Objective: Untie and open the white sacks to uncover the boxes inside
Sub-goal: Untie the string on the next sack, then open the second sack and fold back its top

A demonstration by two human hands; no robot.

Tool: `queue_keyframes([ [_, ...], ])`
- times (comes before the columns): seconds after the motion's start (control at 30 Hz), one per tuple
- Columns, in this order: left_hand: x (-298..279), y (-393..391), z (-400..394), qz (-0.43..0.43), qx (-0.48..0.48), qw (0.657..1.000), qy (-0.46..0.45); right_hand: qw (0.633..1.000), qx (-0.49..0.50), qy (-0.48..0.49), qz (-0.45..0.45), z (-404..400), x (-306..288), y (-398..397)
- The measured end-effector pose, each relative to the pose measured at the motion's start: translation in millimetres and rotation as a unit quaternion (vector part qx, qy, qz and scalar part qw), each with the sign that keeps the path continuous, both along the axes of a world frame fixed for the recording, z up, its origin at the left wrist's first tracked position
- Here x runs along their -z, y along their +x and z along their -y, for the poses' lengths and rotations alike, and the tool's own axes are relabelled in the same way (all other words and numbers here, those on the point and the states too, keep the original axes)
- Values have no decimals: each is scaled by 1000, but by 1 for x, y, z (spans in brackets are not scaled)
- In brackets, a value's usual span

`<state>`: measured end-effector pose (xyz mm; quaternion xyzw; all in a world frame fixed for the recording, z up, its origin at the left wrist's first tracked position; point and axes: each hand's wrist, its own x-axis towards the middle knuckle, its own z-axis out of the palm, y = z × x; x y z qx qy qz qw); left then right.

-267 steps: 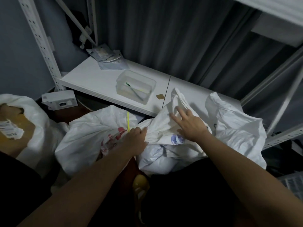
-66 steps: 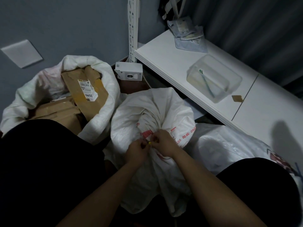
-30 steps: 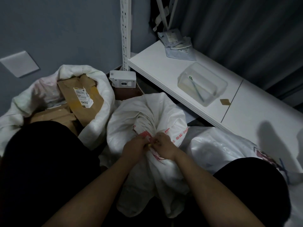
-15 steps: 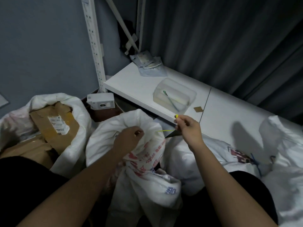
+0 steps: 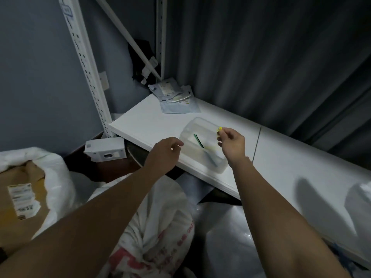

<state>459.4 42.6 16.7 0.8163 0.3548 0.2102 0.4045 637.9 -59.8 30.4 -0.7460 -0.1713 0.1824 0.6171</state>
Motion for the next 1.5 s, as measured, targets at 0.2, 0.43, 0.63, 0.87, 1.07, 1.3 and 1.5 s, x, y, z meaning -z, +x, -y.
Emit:
queue_keyframes([
  [0.2, 15, -5, 0, 12, 47, 999, 1, 979, -124, -154, -40, -4, 15, -3],
  [0.43, 61, -122, 48, -84, 142, 983, 78, 889, -349, -281, 89, 62, 47, -113],
  [0.63, 83, -202, 79, -204, 199, 943, 173, 797, -447, -335, 229, 117, 70, -213],
  [0.87, 63, -223, 106, -343, 224, 891, 198, 791, -404, -440, 132, 171, 102, -282],
  [1.07, 27, -219, 113, -339, 232, 899, 151, 696, -388, -496, 345, 140, 38, -241],
  [1.3, -40, -199, 91, -69, 152, 974, 150, 410, -308, -398, 761, 55, -98, -183],
  [1.5, -57, -192, 65, -31, 127, 990, 57, 484, -305, -339, 747, 11, -100, -177],
])
